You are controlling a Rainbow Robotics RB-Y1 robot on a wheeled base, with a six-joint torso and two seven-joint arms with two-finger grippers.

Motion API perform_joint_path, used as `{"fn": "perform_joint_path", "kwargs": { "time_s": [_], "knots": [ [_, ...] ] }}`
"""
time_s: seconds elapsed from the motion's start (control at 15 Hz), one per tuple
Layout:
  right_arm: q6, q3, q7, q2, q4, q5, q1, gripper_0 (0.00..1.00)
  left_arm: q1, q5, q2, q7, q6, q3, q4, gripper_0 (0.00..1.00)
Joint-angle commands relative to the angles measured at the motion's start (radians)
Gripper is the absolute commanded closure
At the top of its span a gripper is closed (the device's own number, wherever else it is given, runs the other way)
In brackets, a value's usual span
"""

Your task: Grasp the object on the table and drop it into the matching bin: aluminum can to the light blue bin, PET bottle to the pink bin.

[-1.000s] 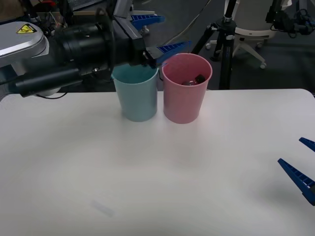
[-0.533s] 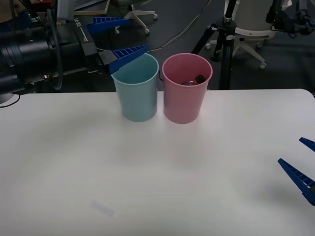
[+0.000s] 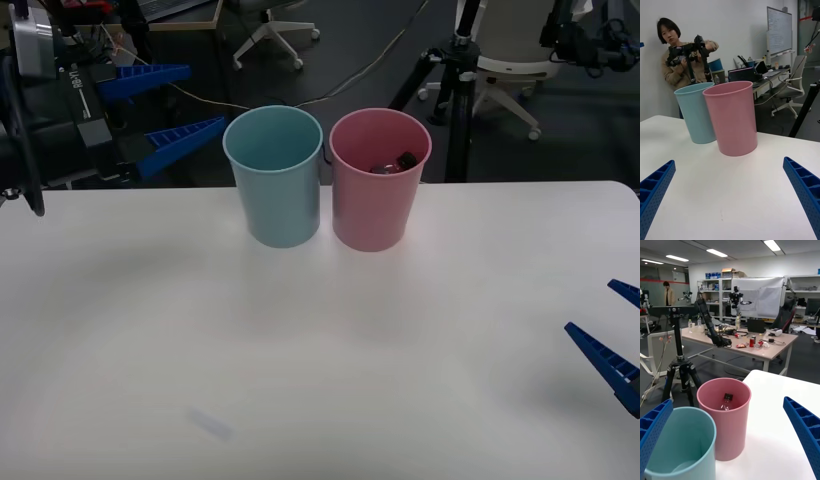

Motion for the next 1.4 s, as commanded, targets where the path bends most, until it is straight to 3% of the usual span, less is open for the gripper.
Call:
{"fn": "perform_joint_path", "kwargs": {
  "time_s": [0.07,0.27,0.47,0.73,0.93,1.2,1.4],
  "knots": [
    [0.0,0.0,0.0,0.0,0.0,0.0,0.0,0.0,0.107,-0.007,-0.006,-0.004,-0.029,0.076,-0.003,0.0],
    [0.0,0.0,0.0,0.0,0.0,0.0,0.0,0.0,0.202,-0.015,-0.032,-0.001,-0.045,0.15,-0.006,0.0],
    [0.0,0.0,0.0,0.0,0.0,0.0,0.0,0.0,0.306,-0.113,-0.11,0.017,-0.063,0.271,-0.007,0.0],
    [0.0,0.0,0.0,0.0,0.0,0.0,0.0,0.0,0.404,-0.145,-0.162,0.031,-0.086,0.343,-0.007,0.0],
    [0.0,0.0,0.0,0.0,0.0,0.0,0.0,0.0,0.458,-0.248,-0.227,0.045,-0.138,0.408,-0.006,0.0],
    [0.0,0.0,0.0,0.0,0.0,0.0,0.0,0.0,0.539,-0.429,-0.389,0.08,-0.276,0.534,-0.018,0.0],
    [0.0,0.0,0.0,0.0,0.0,0.0,0.0,0.0,0.636,-0.607,-0.553,0.191,-0.368,0.665,-0.11,0.0]
  ]
}}
